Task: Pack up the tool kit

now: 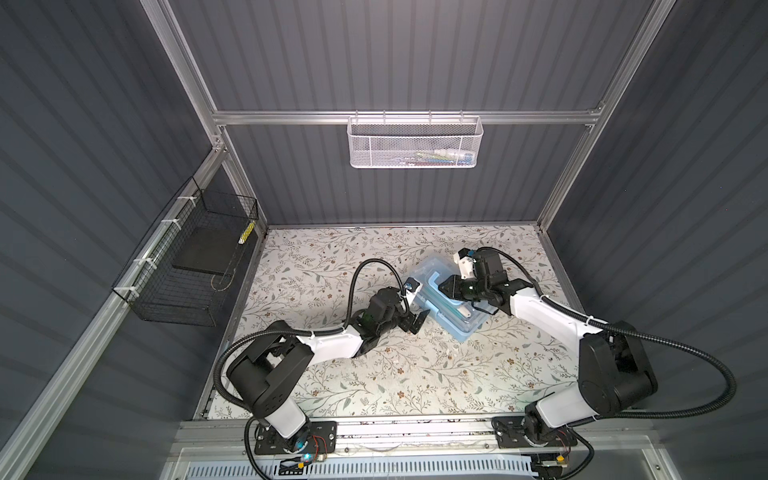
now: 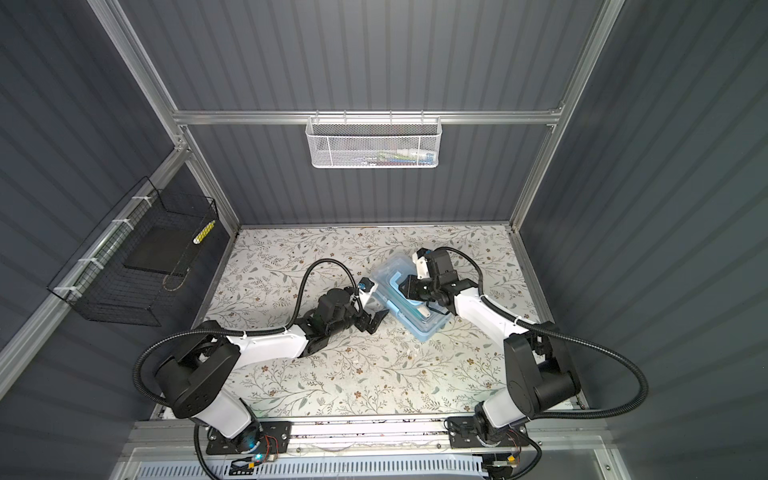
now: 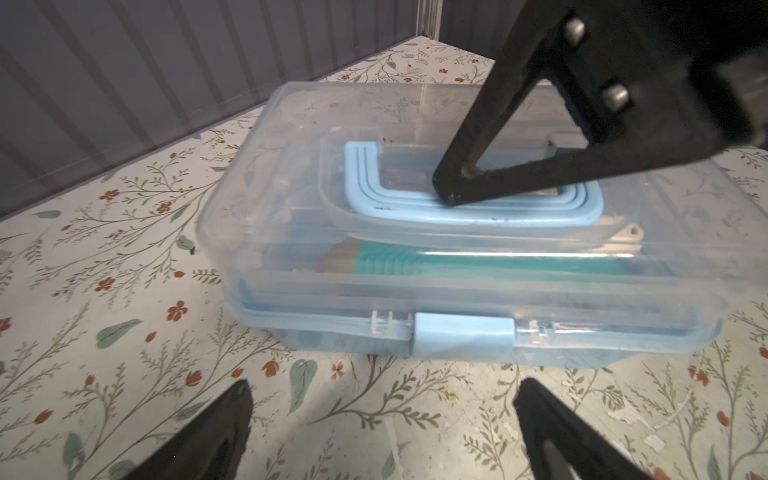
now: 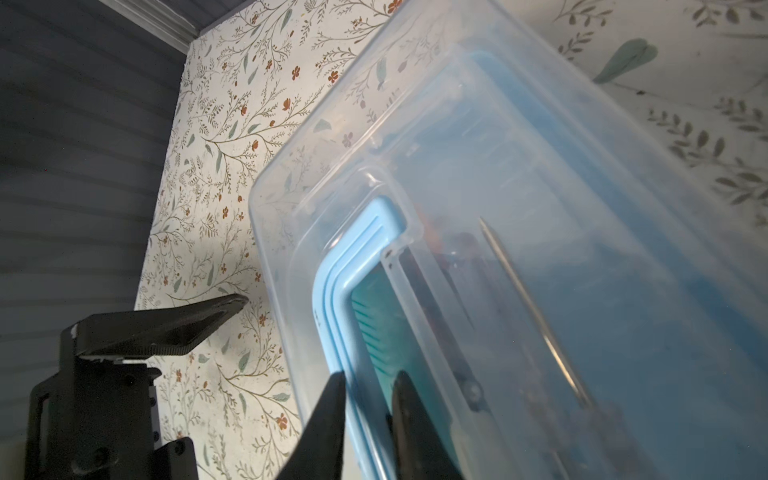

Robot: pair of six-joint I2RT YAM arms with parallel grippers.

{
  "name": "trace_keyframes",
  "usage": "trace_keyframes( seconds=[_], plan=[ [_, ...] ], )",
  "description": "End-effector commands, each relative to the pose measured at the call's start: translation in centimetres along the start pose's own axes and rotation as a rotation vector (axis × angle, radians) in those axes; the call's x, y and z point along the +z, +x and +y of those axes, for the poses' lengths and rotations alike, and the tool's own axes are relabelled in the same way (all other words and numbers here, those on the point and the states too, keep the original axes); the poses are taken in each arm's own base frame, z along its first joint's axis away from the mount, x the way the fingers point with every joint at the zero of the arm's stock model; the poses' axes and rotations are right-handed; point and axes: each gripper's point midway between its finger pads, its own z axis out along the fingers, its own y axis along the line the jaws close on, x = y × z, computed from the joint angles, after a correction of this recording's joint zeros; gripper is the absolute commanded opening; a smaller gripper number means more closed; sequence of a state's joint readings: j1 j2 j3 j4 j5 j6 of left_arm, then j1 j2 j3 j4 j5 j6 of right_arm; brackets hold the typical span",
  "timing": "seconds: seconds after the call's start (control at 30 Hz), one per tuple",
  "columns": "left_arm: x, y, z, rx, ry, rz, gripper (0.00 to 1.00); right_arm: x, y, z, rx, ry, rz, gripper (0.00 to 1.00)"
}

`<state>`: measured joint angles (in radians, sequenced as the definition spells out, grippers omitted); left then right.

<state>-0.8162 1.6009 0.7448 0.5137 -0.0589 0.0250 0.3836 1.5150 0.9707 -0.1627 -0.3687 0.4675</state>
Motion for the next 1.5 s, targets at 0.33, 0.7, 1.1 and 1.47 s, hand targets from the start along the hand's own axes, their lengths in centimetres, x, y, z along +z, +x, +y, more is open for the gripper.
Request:
trace_keyframes(
  seconds=[0.33,0.7,1.1,1.47],
  plan=[
    [-3.6,0.6,5.1,-0.085,-0.295,0.07,1.0,-2.7,1.0,0.2,0.024,0.102,0.08,0.72],
    [-7.7,0.1,8.9,-0.087,-0.522,0.072,1.0,-10.1,-4.8,2.7,-0.176,0.158,-0.201,0.99],
    [-15.2,5.4,18.5,-0.298,-0.892,0.115,1.0,-19.1,-5.5,-9.4,-0.39,0.74,-0.77,0.99],
    [-18.0,8.6,24.1,-0.258,-1.073,0.169,1.0,-15.5,-2.1,-17.6,-0.239,0.781,-0.893,0.99]
  ],
)
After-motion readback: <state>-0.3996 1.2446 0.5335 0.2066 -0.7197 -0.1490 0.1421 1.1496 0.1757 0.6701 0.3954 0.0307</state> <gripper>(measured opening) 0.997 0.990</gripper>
